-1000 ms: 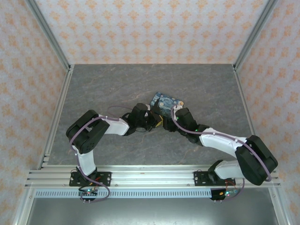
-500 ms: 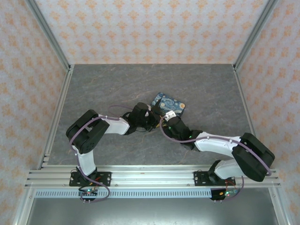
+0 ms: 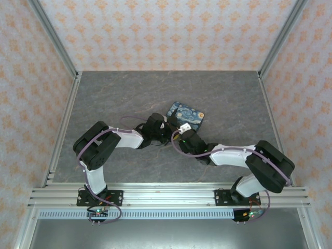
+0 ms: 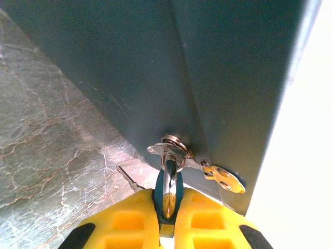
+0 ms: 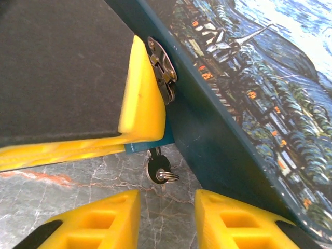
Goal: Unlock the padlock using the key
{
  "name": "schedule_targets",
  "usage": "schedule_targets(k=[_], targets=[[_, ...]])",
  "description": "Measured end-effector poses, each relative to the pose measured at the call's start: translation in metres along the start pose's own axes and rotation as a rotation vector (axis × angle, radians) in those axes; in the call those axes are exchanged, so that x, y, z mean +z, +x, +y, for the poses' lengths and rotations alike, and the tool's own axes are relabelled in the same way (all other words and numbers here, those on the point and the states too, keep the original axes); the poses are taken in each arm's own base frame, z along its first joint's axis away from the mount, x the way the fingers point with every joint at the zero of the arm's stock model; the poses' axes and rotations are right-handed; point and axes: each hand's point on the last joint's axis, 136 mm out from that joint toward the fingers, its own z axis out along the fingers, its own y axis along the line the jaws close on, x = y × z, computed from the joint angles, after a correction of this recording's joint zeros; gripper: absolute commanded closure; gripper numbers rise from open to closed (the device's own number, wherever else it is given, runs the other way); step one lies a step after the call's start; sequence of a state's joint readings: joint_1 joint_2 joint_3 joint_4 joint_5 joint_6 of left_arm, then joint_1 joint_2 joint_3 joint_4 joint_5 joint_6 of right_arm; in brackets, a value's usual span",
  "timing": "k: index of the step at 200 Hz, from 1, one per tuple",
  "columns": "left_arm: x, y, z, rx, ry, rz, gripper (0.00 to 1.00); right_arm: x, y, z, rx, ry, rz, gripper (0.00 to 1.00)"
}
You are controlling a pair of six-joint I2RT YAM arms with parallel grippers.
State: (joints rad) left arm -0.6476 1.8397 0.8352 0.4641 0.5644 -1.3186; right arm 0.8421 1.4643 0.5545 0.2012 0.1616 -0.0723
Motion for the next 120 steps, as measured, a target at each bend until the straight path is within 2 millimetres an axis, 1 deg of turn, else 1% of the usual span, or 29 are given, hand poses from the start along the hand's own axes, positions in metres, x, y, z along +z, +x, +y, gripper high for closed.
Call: schedule_targets(k=[40,103,120], targets=[[0.0,-0.002,0.0,-0.001,0.0,-0.005,1.0,0.006,-0.003,-0.001,-0.003,0.019,-0.004,0.74],[0.0,-0.005,0.001,-0.002,-0.003,-0.024,1.0,0.011,-0.007,0.002,0.027,0.016,-0.006,0.95],[0.0,-0.005,0.001,-0.002,-0.005,-0.026,1.0,0.012,-0.007,0.003,0.064,-0.002,-0.002,0.98]])
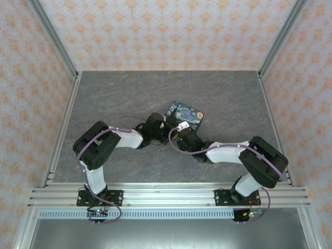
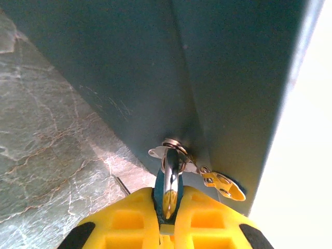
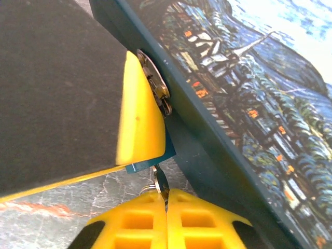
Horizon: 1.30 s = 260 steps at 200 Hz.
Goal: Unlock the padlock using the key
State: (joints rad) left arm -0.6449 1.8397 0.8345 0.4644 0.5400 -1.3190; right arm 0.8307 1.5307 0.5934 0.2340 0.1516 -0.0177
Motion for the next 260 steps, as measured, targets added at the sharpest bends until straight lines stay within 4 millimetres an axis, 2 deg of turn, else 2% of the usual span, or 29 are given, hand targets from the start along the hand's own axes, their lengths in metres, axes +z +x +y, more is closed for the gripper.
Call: schedule_targets(k=[22,46,76,90,116,136,155,174,200,230,260], targets=[[0.0,-0.002,0.001,0.0,-0.001,-0.008,1.0,0.001,-0.002,0.0,0.077,-0.043,0.004,0.99],[-0.001,-0.003,-0.001,0.0,0.005,-0.01,1.0,-0.002,-0.005,0.0,0.191,-0.125,0.011,0.73],[0.0,-0.002,-0.002,0.003,0.011,-0.005,1.0,-0.02,-0.021,0.003,0.307,-0.221,-0.039,0.6],[0.0,0.0,0.001,0.002,0.006,0.0,1.0,-0.032,-0.031,-0.002,0.371,-0.241,-0.082,0.55],[0.0,0.004,0.005,0.013,-0.003,0.008,1.0,-0.045,-0.041,-0.007,0.478,-0.275,-0.127,0.52],[0.0,0.007,0.009,0.03,-0.014,0.014,0.89,-0.046,-0.038,-0.004,0.55,-0.304,-0.128,0.52],[-0.004,0.008,0.012,0.044,-0.025,0.014,0.75,-0.046,-0.041,-0.001,0.617,-0.334,-0.137,0.52],[-0.009,0.011,0.024,0.048,-0.064,0.016,0.61,-0.043,-0.045,0.002,0.668,-0.361,-0.15,0.52],[-0.019,0.015,0.035,0.051,-0.107,0.014,0.47,-0.038,-0.052,0.009,0.723,-0.407,-0.166,0.52],[-0.038,0.017,0.027,0.072,-0.1,-0.006,0.37,-0.036,-0.056,0.014,0.753,-0.449,-0.174,0.52],[-0.06,0.009,0.016,0.1,-0.1,-0.054,0.34,-0.038,-0.051,0.017,0.777,-0.47,-0.155,0.52]])
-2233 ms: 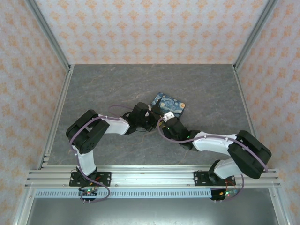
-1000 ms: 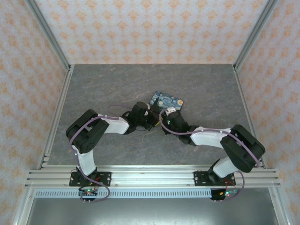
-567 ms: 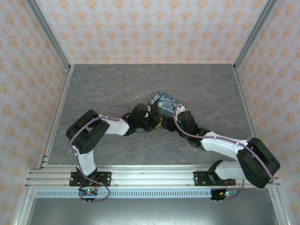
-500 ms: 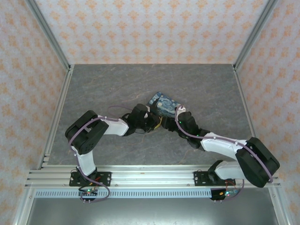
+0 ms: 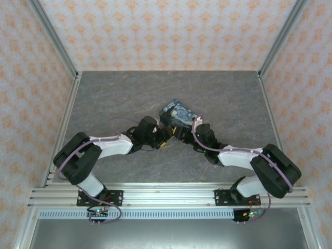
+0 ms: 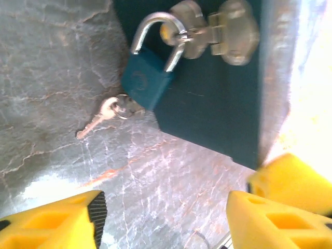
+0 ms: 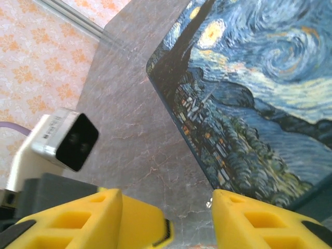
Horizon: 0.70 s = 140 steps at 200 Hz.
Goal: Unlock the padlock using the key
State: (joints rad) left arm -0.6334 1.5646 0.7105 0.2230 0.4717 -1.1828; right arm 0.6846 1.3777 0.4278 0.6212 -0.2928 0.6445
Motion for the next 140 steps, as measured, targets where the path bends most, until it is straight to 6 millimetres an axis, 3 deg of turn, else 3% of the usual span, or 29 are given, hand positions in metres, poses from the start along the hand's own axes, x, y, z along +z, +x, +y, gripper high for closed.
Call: schedule_targets(k=[30,68,110,140], targets=[[-0.017,-0.021,-0.004,0.016,-0.005,-0.055,0.33,-0.013,0.016,-0.008,0.016,0.03,0.046,0.52],[-0.029,-0.055,-0.02,0.046,-0.003,-0.12,0.32,-0.021,0.029,0.004,-0.001,0.013,0.084,0.52],[-0.04,-0.098,-0.05,0.111,-0.007,-0.188,0.3,-0.006,0.052,-0.014,0.01,0.087,0.151,0.52],[-0.047,-0.117,-0.066,0.184,-0.037,-0.213,0.29,0.01,0.053,-0.028,0.012,0.155,0.146,0.52]])
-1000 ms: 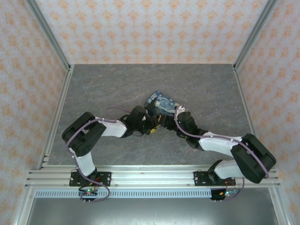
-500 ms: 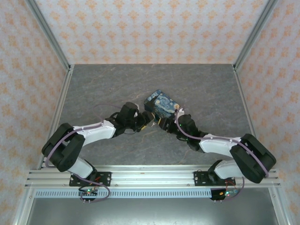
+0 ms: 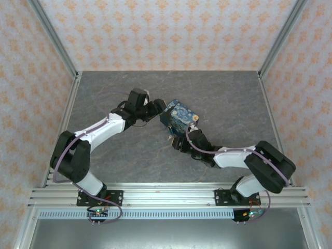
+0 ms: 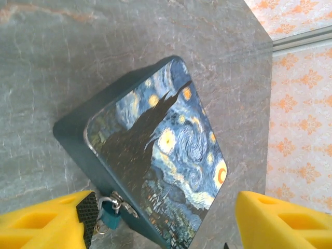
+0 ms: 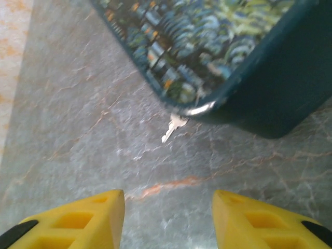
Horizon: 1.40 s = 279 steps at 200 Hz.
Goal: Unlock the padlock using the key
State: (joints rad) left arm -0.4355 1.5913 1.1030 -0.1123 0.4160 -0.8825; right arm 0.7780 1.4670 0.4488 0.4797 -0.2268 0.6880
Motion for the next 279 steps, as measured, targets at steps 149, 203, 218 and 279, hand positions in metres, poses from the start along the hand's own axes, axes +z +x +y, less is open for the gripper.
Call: schedule_targets(k=[149,203,218,279], targets=[[0.017,-0.017,0.02,0.163,-0.19,0.069,0.29,0.002,-0.139,-0.031,0.118,0.045,-0.258,0.54],[0.037,-0.038,0.009,0.227,-0.221,0.078,0.29,0.014,-0.093,-0.039,0.123,0.018,-0.161,0.56],[0.041,-0.042,0.011,0.229,-0.23,0.079,0.29,0.023,-0.083,-0.039,0.12,0.015,-0.141,0.57],[0.053,-0.049,0.031,0.206,-0.269,0.094,0.29,0.049,-0.075,-0.033,0.093,0.009,-0.135,0.58]])
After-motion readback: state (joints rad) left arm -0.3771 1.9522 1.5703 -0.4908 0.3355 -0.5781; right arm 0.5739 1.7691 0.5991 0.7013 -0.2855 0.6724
